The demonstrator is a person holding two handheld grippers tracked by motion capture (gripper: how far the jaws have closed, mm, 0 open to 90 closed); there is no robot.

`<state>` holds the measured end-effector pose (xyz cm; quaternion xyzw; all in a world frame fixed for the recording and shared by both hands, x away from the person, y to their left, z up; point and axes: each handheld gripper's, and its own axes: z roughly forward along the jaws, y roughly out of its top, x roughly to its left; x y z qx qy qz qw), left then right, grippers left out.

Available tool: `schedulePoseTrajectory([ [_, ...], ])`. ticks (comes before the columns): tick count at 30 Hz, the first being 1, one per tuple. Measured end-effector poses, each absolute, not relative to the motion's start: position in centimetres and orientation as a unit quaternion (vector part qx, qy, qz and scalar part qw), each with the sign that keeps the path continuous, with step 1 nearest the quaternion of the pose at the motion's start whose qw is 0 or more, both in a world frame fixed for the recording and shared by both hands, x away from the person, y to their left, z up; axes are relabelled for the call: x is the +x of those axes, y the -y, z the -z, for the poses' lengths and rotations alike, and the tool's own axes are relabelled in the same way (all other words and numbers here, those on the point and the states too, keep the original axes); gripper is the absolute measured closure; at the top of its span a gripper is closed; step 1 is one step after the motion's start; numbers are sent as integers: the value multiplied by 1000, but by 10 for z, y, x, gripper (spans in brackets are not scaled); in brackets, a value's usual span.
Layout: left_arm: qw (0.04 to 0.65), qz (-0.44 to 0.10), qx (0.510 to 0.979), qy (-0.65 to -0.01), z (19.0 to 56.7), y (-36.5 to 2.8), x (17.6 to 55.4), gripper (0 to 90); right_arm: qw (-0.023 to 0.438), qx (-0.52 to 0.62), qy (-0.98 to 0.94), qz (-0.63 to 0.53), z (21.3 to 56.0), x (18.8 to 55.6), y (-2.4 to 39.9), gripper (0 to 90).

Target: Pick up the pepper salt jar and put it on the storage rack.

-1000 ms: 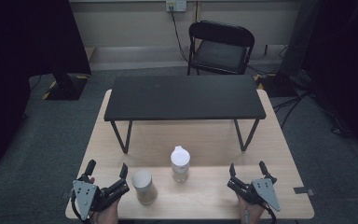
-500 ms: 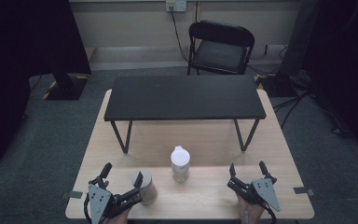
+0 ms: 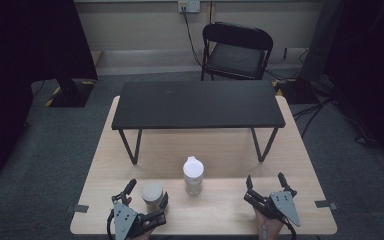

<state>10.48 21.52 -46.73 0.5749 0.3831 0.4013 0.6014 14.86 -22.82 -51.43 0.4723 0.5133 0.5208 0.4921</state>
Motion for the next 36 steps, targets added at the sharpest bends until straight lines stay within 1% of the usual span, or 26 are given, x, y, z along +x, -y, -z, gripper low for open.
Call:
schedulePoseTrajectory([
  [3,598,-398,579,-385,472,-215,106,36,492,472,-513,-521,514,149,228,0],
  [6,589,-391,588,-393,473,-213,107,52,492,472,-513,-521,514,149,228,0],
  [10,586,-379,590,-406,477,-213,108,127,492,472,-513,-521,514,149,228,0],
  [14,585,-362,598,-413,477,-218,111,163,492,472,-513,-521,514,149,228,0],
  [18,584,-362,597,-413,478,-218,110,209,492,472,-513,-521,514,149,228,0],
  [20,584,-359,597,-415,478,-219,111,209,492,472,-514,-521,514,149,229,0],
  [24,582,-355,600,-419,480,-220,111,237,491,471,-514,-522,514,149,229,0],
  [25,583,-360,595,-420,482,-219,109,248,491,471,-514,-522,514,149,229,0],
  [26,584,-365,594,-417,484,-219,108,278,491,471,-514,-522,514,149,229,0],
  [30,583,-358,600,-414,483,-220,109,335,491,471,-514,-522,514,149,229,0],
  [36,582,-364,597,-416,484,-217,108,340,491,471,-515,-522,514,149,229,0],
])
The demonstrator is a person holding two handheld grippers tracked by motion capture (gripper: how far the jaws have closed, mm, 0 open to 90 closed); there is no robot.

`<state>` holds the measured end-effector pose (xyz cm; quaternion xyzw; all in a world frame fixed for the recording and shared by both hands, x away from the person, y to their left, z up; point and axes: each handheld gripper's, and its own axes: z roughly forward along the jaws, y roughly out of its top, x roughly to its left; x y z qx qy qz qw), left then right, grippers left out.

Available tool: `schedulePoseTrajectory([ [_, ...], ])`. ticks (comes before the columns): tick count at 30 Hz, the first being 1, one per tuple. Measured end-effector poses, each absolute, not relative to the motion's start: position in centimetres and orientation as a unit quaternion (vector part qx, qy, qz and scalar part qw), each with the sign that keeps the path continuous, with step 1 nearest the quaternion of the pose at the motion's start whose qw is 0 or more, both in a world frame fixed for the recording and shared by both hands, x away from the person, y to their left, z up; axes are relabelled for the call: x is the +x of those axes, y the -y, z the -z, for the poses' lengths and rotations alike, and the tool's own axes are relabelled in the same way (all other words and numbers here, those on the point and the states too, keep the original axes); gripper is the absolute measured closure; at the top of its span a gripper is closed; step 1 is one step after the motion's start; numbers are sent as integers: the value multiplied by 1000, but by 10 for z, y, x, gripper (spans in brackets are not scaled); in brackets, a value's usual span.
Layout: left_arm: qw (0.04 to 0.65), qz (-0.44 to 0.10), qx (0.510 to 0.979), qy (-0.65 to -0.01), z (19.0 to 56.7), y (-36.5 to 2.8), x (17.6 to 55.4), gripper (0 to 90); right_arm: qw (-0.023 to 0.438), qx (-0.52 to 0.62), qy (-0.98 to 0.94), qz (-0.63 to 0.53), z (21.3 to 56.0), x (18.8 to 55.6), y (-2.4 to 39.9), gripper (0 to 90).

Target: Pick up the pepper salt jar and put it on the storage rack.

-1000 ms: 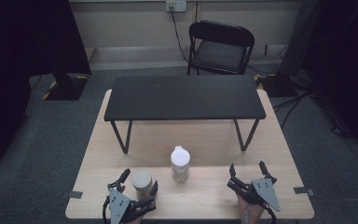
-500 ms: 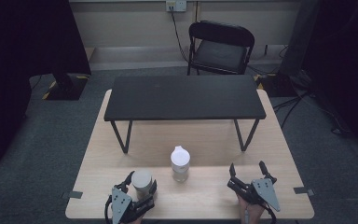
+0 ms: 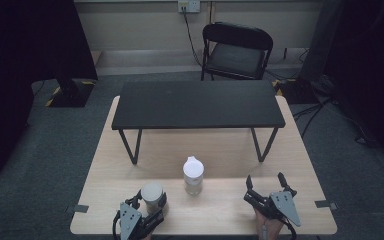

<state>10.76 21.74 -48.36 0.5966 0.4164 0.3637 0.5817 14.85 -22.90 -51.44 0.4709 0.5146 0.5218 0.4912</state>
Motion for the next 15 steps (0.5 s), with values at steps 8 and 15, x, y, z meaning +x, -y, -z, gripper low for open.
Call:
schedulePoseTrajectory([
  [8,583,-364,595,-417,484,-218,107,342,491,471,-514,-522,514,149,229,0],
  [15,583,-361,597,-416,482,-218,108,342,491,471,-515,-522,514,148,229,0],
])
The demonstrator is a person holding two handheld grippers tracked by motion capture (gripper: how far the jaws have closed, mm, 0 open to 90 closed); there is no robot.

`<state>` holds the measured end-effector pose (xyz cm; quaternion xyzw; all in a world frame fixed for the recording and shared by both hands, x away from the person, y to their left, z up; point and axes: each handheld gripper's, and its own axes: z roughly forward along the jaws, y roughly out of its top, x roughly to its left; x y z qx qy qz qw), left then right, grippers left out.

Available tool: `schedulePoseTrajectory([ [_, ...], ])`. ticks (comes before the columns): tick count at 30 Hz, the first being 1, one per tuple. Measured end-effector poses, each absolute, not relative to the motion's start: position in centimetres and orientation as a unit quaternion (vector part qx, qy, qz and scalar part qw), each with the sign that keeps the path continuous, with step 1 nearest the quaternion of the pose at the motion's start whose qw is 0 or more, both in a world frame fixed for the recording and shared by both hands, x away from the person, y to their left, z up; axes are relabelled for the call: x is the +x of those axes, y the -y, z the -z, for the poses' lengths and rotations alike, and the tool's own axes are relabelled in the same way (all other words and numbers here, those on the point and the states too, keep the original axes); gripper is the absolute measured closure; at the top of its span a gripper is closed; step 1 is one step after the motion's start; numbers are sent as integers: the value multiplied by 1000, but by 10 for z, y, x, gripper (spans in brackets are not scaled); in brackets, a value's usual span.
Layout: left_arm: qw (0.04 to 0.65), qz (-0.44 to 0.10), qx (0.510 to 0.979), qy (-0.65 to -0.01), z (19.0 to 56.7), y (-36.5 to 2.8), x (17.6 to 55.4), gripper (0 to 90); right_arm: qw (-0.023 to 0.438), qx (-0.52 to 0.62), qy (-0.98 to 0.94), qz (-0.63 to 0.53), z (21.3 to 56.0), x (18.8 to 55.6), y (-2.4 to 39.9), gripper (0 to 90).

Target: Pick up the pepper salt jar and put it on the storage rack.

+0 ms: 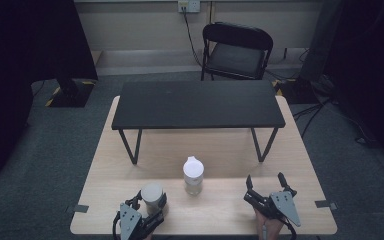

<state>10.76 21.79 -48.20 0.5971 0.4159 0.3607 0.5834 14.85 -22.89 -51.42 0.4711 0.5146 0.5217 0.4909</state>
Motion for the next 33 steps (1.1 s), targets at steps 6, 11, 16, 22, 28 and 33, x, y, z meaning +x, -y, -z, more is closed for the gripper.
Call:
schedulePoseTrajectory([
  [6,595,-357,592,-412,479,-223,109,343,491,472,-514,-522,514,148,229,0],
  [11,598,-358,589,-410,474,-227,109,343,492,472,-514,-521,514,148,229,0],
  [16,599,-359,591,-403,469,-229,109,342,491,472,-514,-521,514,148,229,0],
  [22,603,-356,592,-399,463,-231,111,343,492,472,-514,-521,514,148,228,0],
  [28,606,-359,593,-390,453,-233,111,343,492,472,-514,-521,514,148,228,0],
  [33,610,-361,592,-383,445,-235,112,343,491,472,-514,-521,514,148,229,0],
])
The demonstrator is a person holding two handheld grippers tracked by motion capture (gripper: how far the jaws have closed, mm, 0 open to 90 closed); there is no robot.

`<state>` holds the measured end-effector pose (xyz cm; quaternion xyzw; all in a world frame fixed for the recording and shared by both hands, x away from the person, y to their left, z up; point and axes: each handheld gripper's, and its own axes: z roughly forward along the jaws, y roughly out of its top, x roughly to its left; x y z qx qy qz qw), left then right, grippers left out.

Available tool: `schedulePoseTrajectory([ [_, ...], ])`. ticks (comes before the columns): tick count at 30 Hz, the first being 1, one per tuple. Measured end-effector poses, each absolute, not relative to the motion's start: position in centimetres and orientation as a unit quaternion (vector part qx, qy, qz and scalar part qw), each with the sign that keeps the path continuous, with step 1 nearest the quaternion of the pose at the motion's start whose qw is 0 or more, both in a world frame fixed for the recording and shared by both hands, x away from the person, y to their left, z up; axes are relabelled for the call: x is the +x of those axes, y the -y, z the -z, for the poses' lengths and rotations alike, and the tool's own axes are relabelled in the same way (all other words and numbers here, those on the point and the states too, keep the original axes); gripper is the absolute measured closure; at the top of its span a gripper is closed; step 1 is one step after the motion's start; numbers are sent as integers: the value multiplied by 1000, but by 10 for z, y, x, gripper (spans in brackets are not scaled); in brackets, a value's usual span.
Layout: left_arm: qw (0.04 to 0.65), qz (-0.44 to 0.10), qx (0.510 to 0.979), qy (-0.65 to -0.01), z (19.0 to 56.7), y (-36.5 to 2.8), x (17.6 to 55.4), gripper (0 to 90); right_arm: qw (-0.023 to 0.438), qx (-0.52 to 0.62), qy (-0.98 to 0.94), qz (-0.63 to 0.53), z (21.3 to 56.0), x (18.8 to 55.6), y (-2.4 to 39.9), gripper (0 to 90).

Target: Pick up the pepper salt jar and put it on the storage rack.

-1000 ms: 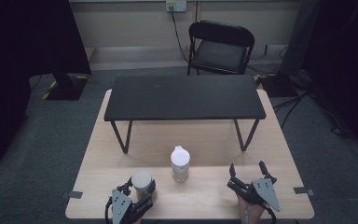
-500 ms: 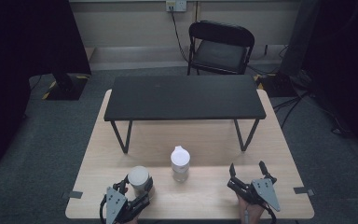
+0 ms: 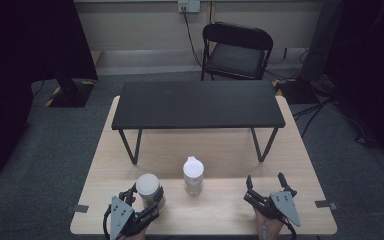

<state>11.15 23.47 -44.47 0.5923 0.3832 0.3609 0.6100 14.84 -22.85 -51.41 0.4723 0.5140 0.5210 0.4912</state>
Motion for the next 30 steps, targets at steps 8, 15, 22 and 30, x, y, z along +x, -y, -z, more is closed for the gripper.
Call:
schedulePoseTrajectory([
  [8,616,-362,590,-376,433,-238,116,343,491,472,-515,-522,514,148,229,0],
  [15,622,-351,593,-373,418,-244,126,342,491,471,-514,-522,514,148,229,0],
  [22,623,-353,595,-365,400,-246,133,342,491,471,-514,-522,514,148,229,0],
  [30,626,-350,599,-357,376,-247,147,342,491,471,-514,-522,514,148,229,0],
])
